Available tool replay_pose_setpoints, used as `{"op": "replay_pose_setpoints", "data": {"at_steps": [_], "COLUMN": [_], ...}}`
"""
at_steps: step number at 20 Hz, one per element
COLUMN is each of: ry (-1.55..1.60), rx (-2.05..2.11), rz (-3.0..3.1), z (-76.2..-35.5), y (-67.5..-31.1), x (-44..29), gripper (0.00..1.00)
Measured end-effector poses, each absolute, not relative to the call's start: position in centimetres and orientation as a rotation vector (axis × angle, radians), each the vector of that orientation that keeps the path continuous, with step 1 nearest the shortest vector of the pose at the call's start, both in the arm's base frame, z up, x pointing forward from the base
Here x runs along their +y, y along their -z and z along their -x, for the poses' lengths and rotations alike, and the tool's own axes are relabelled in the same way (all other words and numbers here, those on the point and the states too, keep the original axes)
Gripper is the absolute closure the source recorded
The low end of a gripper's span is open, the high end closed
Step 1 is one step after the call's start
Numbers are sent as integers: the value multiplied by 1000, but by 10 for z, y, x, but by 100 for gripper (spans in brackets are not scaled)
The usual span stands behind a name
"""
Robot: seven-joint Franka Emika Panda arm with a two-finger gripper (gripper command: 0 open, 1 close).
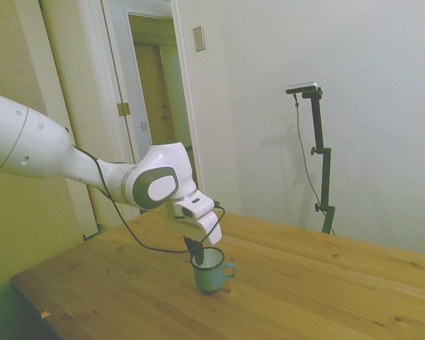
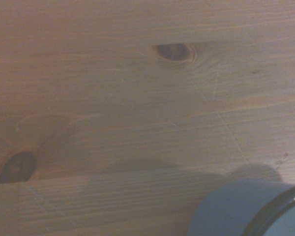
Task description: Flip the mug upright
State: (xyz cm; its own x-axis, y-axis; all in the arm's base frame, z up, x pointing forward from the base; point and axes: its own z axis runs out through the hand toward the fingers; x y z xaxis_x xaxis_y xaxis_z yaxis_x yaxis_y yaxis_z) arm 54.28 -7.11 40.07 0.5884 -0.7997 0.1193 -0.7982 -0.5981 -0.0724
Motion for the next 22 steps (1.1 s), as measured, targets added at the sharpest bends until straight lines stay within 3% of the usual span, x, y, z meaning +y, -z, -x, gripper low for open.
{"op": "replay_pose_setpoints", "data": {"at_steps": [4, 5, 16, 22], "ry": [200, 197, 192, 257], "rx": [1419, 1422, 1424, 1389], "rz": [2793, 2794, 2808, 2821], "z": [-541, -541, -539, -530], "y": [-391, -390, -388, -421], "x": [-67, -67, -67, -60], "gripper": [100, 0, 0, 0]}}
